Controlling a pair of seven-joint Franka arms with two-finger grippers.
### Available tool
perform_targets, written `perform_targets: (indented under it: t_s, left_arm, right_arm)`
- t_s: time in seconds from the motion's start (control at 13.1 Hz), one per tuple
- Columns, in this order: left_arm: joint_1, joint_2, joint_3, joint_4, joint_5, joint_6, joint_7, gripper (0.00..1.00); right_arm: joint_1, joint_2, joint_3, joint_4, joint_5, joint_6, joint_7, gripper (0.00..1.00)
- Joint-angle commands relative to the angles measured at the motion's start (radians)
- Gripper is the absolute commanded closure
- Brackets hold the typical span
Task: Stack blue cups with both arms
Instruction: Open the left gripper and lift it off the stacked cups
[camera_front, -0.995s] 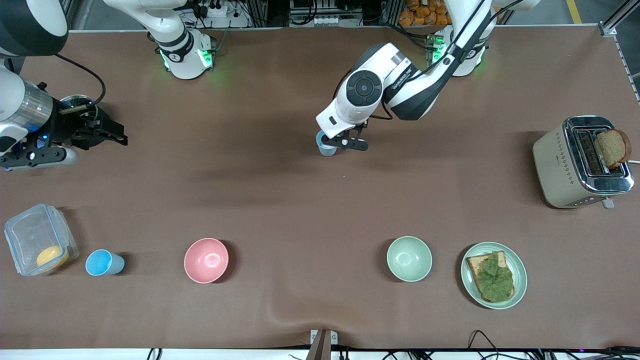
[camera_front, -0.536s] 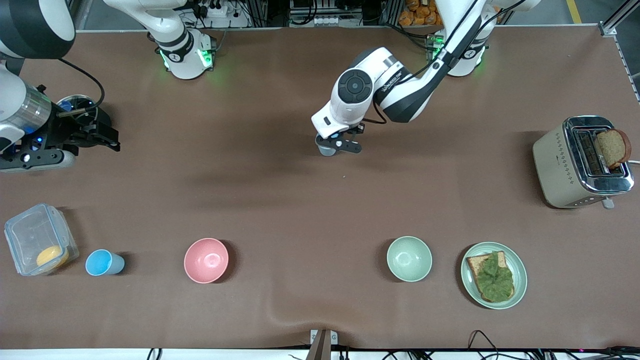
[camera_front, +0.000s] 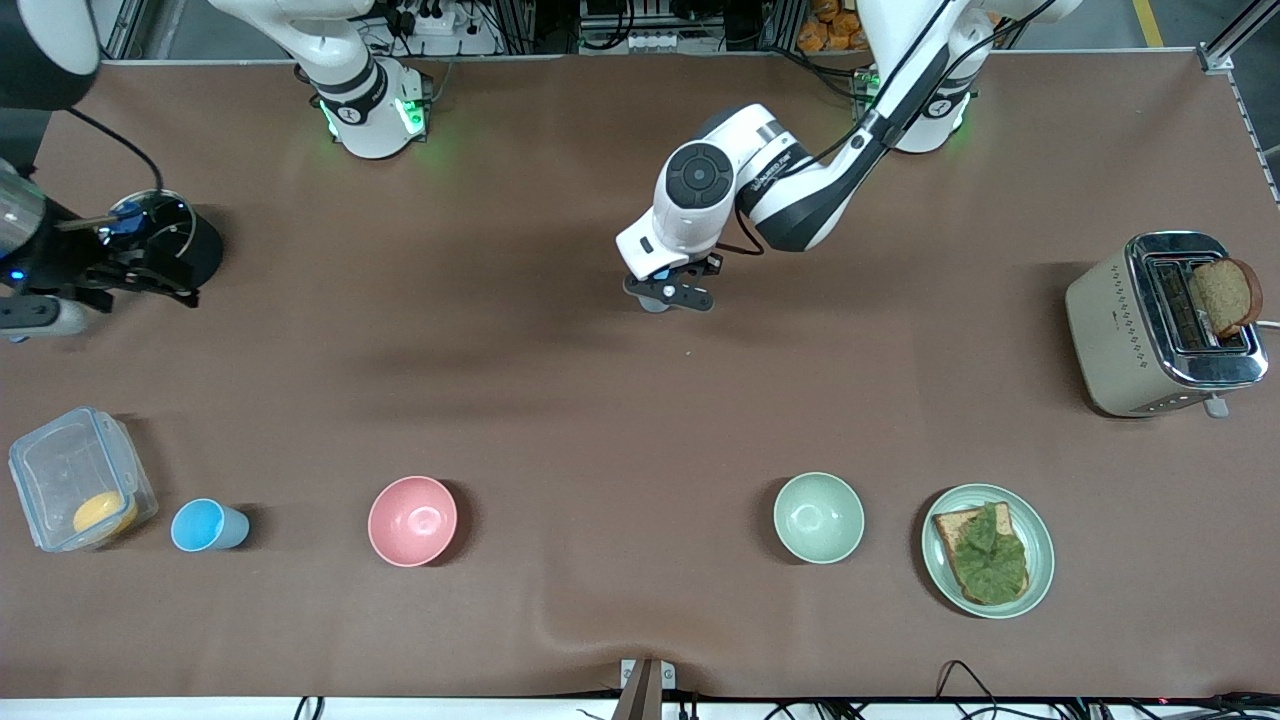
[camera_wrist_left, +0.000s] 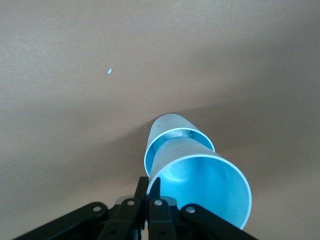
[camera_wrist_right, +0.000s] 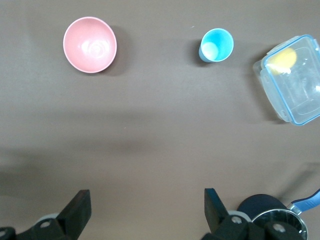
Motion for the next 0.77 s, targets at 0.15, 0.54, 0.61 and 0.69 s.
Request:
perform_targets:
  t_s: [0.15,0.54,0.61,0.69]
  left_arm:
    - [0.0,-0.004,0.006,0.034,0.092,0.014,-0.032,0.0]
    - [0.093,-0.14,0.014,0.07,0.101,-0.01,-0.034,0.0]
    - [0.118,-0.186,0.014,0.08,0.1,-0.053,-0.034,0.0]
    - [0.145,-0.221,0.014,0.096,0.1,-0.12,-0.033,0.0]
  right_arm:
    - [-0.024,0.034,0.017,0.039,0.001,0.011,-0.082,0.0]
    - [-0.024,0.034,0.016,0.039,0.021,0.036,-0.092,0.0]
    - [-0.024,0.034,0.016,0.039,0.021,0.036,-0.092,0.0]
    - [-0.023,0.034,0.016,0.039,0.021,0.036,-0.092,0.0]
